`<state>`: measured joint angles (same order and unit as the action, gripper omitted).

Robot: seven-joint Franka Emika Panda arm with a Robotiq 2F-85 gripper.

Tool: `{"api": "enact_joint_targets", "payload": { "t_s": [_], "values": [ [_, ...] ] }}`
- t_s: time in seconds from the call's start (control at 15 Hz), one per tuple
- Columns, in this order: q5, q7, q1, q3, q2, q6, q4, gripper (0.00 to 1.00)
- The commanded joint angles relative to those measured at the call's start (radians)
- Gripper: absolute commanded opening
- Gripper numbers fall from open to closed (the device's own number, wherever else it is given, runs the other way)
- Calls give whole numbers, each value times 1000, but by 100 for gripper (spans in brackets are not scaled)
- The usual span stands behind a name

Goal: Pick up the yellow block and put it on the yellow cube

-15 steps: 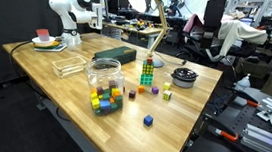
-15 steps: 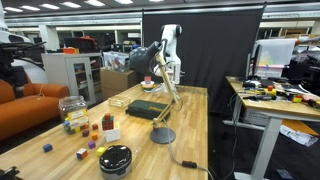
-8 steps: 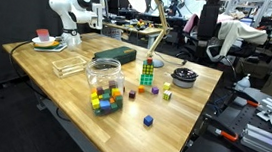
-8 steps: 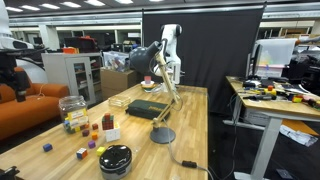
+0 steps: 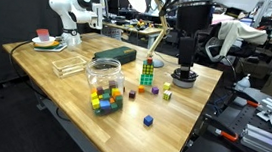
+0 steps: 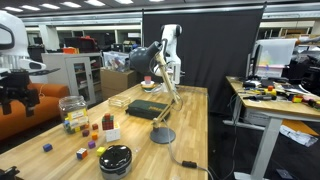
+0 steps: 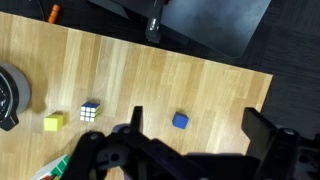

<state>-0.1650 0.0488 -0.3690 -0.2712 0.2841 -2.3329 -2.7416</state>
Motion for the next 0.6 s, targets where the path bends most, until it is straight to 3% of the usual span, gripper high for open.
{"api": "enact_joint_targets", "payload": {
  "t_s": [0.0, 0.53],
  "values": [
    [-1, -2, 10, -7, -23, 1, 12, 100],
    [-16, -2, 13, -7, -65, -24, 29, 100]
  ]
}}
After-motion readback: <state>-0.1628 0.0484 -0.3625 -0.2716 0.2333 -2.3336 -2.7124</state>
